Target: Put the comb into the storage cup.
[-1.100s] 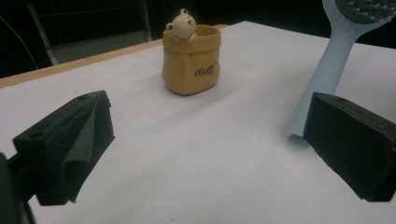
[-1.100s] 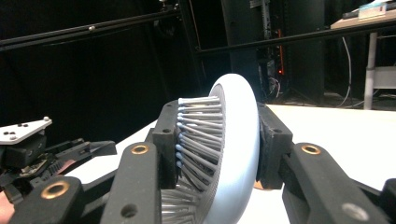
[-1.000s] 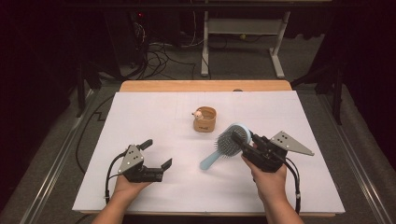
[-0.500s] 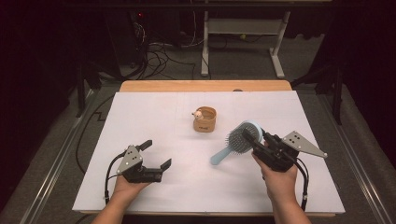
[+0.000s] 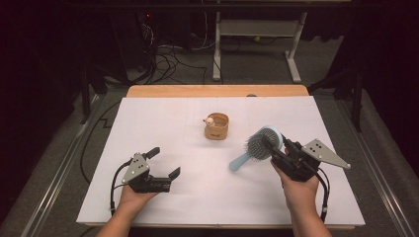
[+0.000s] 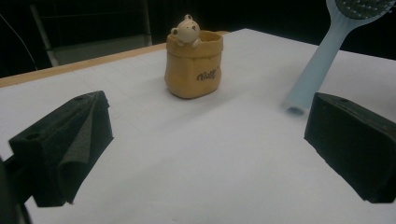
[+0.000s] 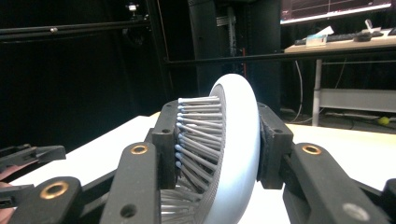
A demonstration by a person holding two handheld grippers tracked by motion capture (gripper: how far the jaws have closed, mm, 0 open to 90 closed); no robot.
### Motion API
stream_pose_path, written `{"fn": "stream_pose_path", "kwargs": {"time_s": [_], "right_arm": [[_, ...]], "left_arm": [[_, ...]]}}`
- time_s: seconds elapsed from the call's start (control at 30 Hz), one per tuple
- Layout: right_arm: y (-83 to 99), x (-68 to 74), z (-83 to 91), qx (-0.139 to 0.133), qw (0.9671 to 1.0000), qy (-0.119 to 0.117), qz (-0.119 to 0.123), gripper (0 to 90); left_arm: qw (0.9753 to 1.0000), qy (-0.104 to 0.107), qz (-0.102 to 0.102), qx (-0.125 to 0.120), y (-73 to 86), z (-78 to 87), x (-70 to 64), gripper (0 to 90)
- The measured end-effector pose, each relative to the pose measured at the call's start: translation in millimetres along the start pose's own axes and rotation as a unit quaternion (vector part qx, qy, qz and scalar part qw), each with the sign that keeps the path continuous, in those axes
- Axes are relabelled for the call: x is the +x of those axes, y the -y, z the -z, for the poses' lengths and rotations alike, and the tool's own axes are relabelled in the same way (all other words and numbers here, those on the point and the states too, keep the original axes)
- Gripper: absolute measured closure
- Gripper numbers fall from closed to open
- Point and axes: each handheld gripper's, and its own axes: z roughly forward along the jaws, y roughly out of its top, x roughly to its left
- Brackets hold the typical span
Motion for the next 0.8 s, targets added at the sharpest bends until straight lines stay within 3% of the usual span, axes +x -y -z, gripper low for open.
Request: {"fn": "stream_pose_path", "kwargs": {"time_s": [0.37,0.8], "right_arm": [[-4.0,-4.9,5.7,-0.01,0.9997,0.017,0.013,61.0],[-4.8,-3.4,0.2,-0.011,0.9994,0.018,0.026,60.9]], "left_arm": [[1.0,0.0,-0.009,0.002,1.5,0.4,-0.2,1.1],[0.9999,0.003,-0.01,0.004,3.1,1.9,-0.4,0.6]]}}
